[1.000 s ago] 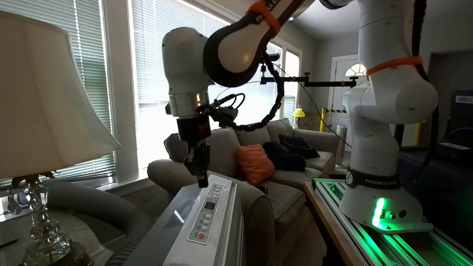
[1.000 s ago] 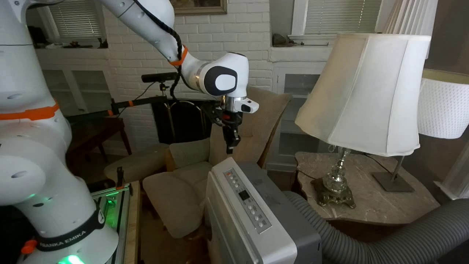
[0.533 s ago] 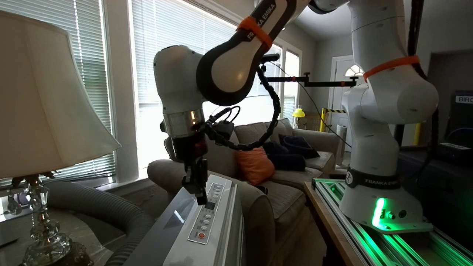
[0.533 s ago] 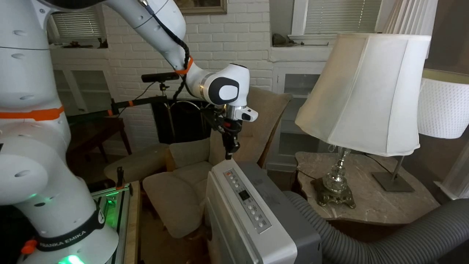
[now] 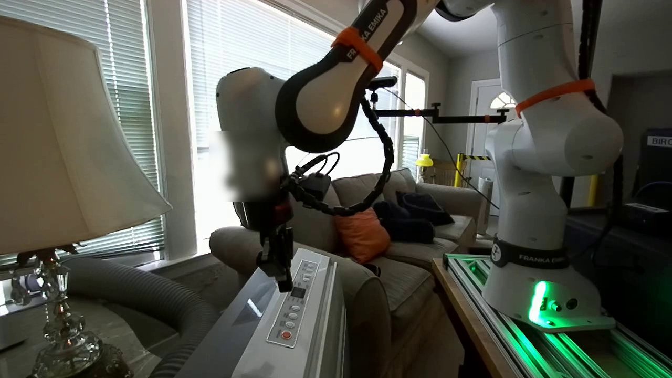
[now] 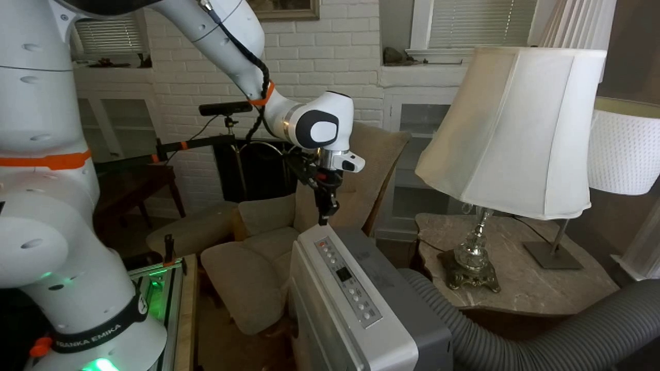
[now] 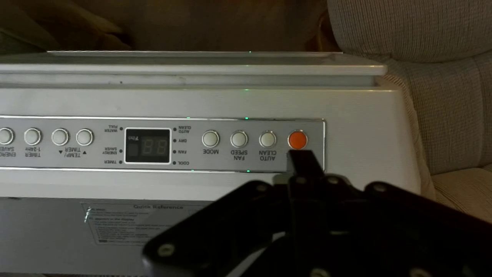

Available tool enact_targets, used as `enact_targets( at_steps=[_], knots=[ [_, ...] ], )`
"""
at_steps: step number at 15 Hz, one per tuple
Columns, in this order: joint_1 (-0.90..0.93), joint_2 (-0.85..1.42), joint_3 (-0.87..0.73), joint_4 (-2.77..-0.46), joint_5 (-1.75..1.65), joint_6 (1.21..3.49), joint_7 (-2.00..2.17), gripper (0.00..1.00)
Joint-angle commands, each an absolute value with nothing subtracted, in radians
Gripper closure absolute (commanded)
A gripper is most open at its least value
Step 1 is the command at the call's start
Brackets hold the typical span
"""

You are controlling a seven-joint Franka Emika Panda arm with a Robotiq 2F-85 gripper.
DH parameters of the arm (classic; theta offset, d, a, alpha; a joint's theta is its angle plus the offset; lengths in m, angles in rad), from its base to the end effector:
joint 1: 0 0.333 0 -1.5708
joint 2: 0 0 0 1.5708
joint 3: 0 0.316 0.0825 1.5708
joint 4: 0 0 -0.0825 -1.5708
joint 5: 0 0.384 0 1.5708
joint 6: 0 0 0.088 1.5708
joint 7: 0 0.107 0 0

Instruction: Press the white button next to the orange button

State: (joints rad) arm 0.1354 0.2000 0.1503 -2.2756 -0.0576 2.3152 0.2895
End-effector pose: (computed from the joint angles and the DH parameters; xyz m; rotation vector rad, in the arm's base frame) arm 0.4949 0.1450 0.2568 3.0790 0.0585 -0.2290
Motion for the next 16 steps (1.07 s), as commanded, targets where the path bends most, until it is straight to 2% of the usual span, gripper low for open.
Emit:
enact_targets(
  at_steps=[1,16],
  knots=[
    [0.147,0.228,0.124,-2.269,-0.055,2.334,0.303,1.00],
    [0.155,0.338,0.093,-2.279,-0.044,2.445,0.316,1.00]
  ],
)
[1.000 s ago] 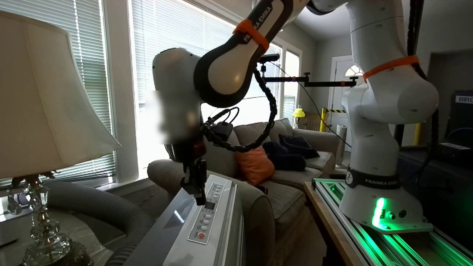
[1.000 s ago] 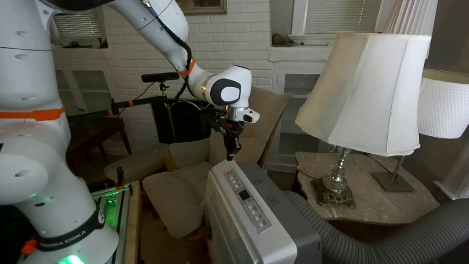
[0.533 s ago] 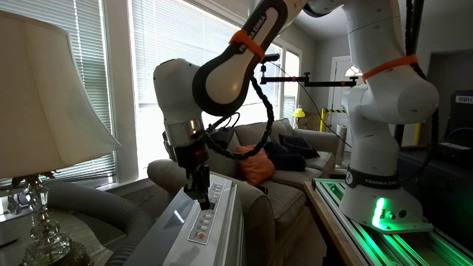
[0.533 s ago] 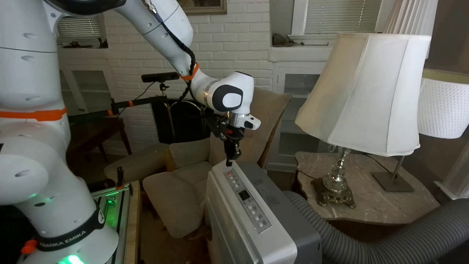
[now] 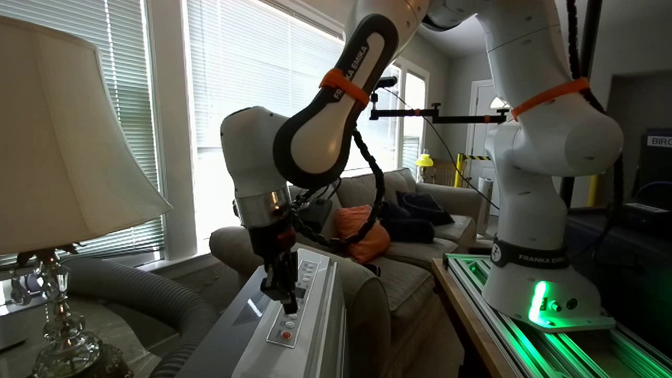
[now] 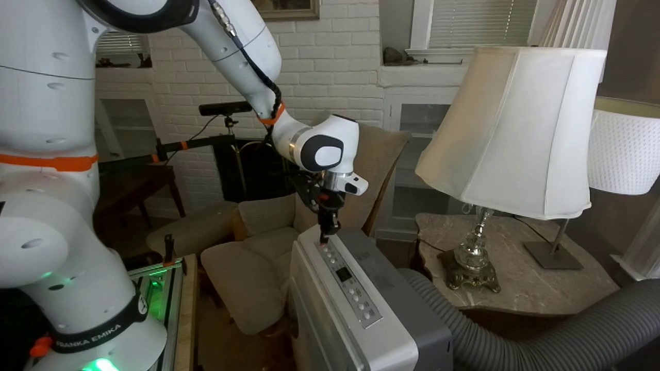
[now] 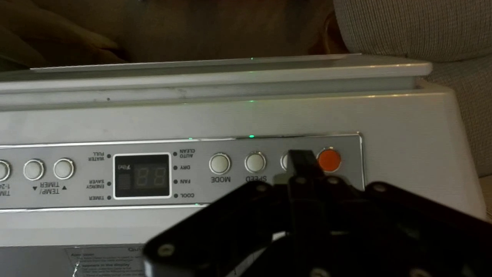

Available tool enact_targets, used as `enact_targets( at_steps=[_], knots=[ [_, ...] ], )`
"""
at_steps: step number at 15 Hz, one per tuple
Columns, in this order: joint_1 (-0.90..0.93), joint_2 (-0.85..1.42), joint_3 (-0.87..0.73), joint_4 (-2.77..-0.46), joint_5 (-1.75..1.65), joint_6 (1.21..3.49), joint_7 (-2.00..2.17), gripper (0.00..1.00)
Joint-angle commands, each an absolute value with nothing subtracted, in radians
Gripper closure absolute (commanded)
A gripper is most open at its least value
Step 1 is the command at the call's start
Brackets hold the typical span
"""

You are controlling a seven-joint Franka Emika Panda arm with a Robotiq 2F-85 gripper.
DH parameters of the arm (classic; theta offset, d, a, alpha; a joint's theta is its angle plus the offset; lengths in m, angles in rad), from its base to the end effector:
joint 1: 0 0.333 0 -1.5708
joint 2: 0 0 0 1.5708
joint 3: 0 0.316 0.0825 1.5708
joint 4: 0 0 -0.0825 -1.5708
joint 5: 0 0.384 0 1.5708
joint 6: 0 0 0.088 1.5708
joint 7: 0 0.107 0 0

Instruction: Press the white button next to the orange button

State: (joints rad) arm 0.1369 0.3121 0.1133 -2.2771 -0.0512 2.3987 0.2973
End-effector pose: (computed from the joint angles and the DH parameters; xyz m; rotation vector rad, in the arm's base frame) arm 0.4974 0.1284 0.2041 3.0821 -0.0127 -0.2812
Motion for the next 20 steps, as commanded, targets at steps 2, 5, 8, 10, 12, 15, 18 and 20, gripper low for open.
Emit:
enact_targets(
  at_steps=[2,5,8,10,12,15,18,20],
  knots=[
    [0.156,0.348,0.090,-2.278,-0.039,2.456,0.312,1.00],
    [0.152,0.355,0.101,-2.275,-0.015,2.433,0.290,1.00],
    [0.157,0.354,0.100,-2.278,-0.005,2.438,0.293,1.00],
    [0.157,0.357,0.099,-2.276,0.003,2.436,0.290,1.00],
    [0.162,0.358,0.090,-2.280,-0.009,2.447,0.306,1.00],
    [0.161,0.365,0.085,-2.278,-0.010,2.445,0.306,1.00],
    [0.160,0.374,0.082,-2.277,-0.011,2.450,0.302,1.00],
    [0.161,0.379,0.081,-2.277,-0.010,2.461,0.301,1.00]
  ],
)
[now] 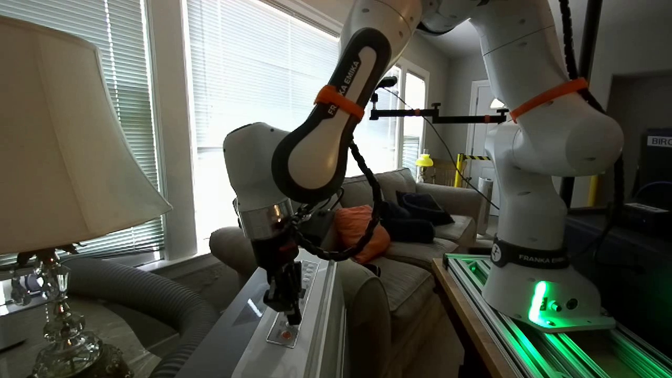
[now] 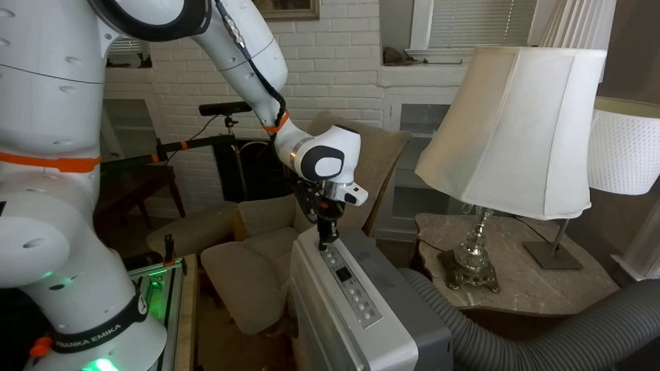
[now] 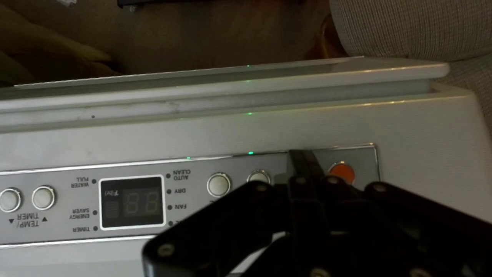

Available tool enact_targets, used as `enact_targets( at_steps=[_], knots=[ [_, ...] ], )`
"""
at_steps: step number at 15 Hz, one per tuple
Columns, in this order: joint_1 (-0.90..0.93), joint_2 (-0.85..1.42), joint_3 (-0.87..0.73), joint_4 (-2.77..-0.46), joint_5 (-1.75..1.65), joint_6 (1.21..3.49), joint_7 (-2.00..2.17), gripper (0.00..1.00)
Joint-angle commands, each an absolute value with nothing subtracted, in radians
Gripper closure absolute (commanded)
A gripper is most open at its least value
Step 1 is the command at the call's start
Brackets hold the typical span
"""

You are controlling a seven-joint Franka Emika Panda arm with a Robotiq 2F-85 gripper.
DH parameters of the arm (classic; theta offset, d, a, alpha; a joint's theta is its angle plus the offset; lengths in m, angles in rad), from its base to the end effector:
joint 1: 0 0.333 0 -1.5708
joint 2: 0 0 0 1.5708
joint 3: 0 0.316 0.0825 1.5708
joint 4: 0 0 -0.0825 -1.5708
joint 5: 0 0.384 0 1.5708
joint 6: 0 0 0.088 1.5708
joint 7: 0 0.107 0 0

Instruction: Press the white button next to the orange button

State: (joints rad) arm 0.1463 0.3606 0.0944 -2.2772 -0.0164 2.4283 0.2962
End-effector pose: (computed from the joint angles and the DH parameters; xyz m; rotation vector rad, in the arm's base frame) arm 0.4952 0.1235 0.1810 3.0927 -0.0689 -0.3209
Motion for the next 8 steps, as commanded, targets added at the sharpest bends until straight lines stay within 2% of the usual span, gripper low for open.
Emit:
enact_targets(
  at_steps=[1,8],
  knots=[
    [0.163,0.380,0.080,-2.277,-0.013,2.464,0.304,1.00],
    [0.165,0.386,0.076,-2.278,-0.021,2.481,0.304,1.00]
  ],
)
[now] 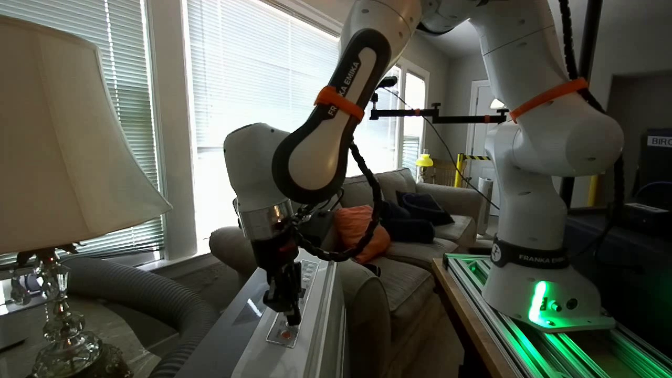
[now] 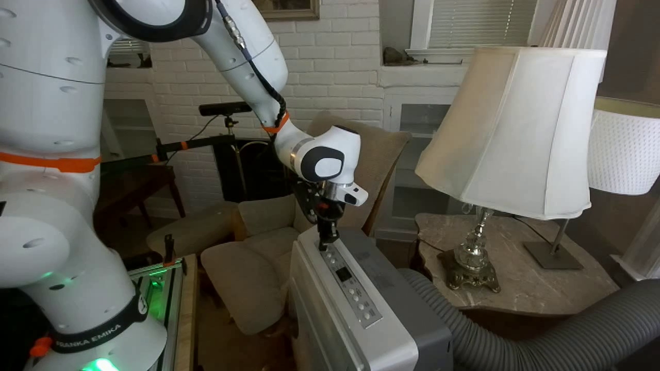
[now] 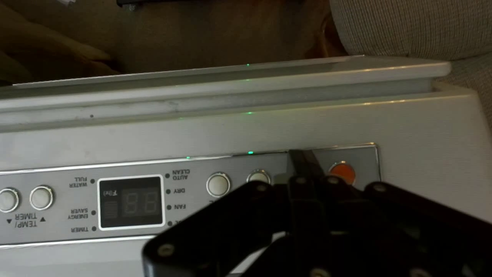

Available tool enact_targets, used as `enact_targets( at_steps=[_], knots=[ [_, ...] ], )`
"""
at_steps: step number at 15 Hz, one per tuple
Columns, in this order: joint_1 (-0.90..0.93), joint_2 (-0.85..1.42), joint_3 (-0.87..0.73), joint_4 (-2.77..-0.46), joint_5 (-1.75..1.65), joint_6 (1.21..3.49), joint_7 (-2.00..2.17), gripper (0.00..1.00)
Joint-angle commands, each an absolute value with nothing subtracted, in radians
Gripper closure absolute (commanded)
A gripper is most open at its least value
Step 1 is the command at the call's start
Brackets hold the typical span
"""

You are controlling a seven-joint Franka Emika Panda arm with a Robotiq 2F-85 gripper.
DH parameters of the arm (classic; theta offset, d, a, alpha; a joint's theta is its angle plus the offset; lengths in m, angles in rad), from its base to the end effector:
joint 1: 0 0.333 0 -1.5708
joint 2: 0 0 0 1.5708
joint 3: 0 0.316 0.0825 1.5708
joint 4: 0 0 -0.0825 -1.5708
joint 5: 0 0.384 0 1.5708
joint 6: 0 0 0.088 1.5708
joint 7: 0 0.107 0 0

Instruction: Press the white button next to the orange button

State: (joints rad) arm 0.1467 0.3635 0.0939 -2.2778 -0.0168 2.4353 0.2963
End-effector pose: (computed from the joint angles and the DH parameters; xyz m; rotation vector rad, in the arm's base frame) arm 0.4954 0.1236 0.1797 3.0941 -0.0688 -0.3158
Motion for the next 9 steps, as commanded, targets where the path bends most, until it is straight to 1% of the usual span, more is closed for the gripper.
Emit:
enact_targets(
  at_steps=[1,6,9],
  knots=[
    [0.162,0.398,0.078,-2.273,-0.020,2.486,0.296,1.00],
    [0.159,0.494,0.081,-2.216,-0.028,2.489,0.249,1.00],
    [0.167,0.410,0.078,-2.253,-0.042,2.470,0.257,1.00]
  ],
)
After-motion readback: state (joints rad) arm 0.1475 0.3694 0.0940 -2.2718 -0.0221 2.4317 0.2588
